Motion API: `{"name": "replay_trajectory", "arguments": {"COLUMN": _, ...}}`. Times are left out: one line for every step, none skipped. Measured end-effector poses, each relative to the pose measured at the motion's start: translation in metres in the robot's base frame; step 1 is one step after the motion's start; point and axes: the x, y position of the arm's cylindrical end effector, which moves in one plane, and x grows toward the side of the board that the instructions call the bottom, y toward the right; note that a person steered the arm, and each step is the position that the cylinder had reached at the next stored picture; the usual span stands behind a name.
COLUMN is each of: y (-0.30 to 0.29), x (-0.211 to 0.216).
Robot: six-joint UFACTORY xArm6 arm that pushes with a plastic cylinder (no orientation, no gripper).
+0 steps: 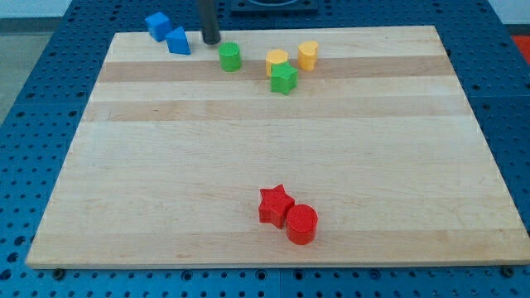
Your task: Separate the green star and the yellow hexagon
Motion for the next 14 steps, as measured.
{"name": "replay_trajectory", "arguments": {"y": 0.054, "x": 0.000}}
{"name": "replay_trajectory", "arguments": {"y": 0.096, "x": 0.000}}
{"name": "replay_trajectory", "arguments": {"y": 0.131, "x": 0.002}}
{"name": "replay_trajectory", "arguments": {"y": 0.136, "x": 0.019}}
{"name": "replay_trajectory", "arguments": {"y": 0.136, "x": 0.037}}
{"name": "replay_trajectory", "arguments": {"y": 0.140, "x": 0.050}}
{"name": "replay_trajectory", "arguments": {"y": 0.140, "x": 0.055}}
{"name": "replay_trajectory", "arguments": {"y": 0.138, "x": 0.069}}
{"name": "replay_trajectory", "arguments": {"y": 0.138, "x": 0.080}}
{"name": "replay_trajectory", "arguments": {"y": 0.128, "x": 0.081}}
{"name": "replay_trajectory", "arguments": {"y": 0.113, "x": 0.081}}
{"name": "replay_trajectory", "arguments": {"y": 0.092, "x": 0.081}}
{"name": "replay_trajectory", "arguments": {"y": 0.077, "x": 0.081}}
{"name": "replay_trajectory", "arguments": {"y": 0.062, "x": 0.081}}
